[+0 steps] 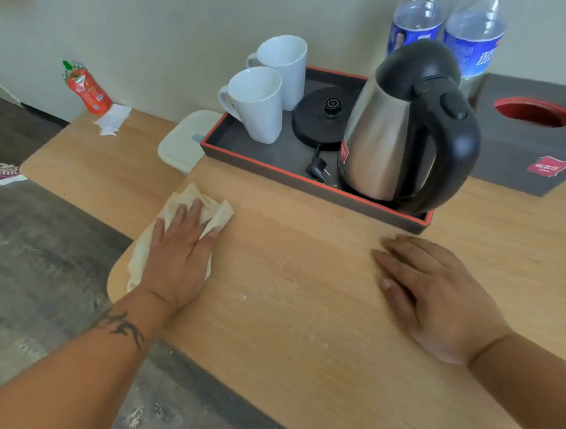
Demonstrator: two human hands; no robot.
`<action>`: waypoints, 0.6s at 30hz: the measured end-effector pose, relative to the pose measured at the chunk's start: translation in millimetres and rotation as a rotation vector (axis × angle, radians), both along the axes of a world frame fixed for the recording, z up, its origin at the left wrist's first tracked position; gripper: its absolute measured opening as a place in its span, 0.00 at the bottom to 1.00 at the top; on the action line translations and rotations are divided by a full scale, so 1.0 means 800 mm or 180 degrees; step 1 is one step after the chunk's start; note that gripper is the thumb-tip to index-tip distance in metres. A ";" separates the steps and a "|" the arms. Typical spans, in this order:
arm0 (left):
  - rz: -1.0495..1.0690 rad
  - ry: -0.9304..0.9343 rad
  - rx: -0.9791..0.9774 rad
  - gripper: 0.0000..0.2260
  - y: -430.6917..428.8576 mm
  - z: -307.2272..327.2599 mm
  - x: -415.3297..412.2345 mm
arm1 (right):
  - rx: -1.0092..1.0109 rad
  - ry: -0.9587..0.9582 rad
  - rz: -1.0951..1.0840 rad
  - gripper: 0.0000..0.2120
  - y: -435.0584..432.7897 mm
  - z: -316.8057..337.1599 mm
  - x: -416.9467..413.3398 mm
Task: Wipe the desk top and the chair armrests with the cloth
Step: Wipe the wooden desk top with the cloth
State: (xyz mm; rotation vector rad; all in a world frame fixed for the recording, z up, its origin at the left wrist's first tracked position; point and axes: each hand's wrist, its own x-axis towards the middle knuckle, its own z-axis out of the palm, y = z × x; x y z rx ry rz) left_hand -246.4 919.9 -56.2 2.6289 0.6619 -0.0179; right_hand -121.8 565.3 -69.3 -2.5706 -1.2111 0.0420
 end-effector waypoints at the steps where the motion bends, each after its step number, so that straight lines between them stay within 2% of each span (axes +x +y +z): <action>1: -0.0075 -0.0004 0.0106 0.28 -0.002 -0.001 0.000 | 0.0012 0.0034 0.0062 0.22 0.001 -0.002 0.002; 4: -0.0311 -0.0006 0.0167 0.25 -0.022 -0.001 0.001 | -0.0006 0.0081 0.0119 0.22 0.002 -0.003 0.004; 7: -0.0751 -0.0019 0.0144 0.25 -0.081 -0.003 0.005 | -0.0005 0.0115 0.0066 0.22 0.005 0.000 0.003; 13: -0.1121 -0.0010 0.0165 0.26 -0.199 0.001 0.002 | 0.0002 0.0169 -0.0021 0.22 0.003 0.000 0.002; 16: -0.1237 -0.0100 -0.0297 0.25 -0.251 0.008 -0.013 | 0.0064 0.0232 0.0009 0.23 0.002 -0.003 0.003; 18: -0.0987 -0.0267 -0.1104 0.23 -0.266 0.025 -0.023 | 0.0092 0.0302 0.0020 0.23 0.002 0.000 0.003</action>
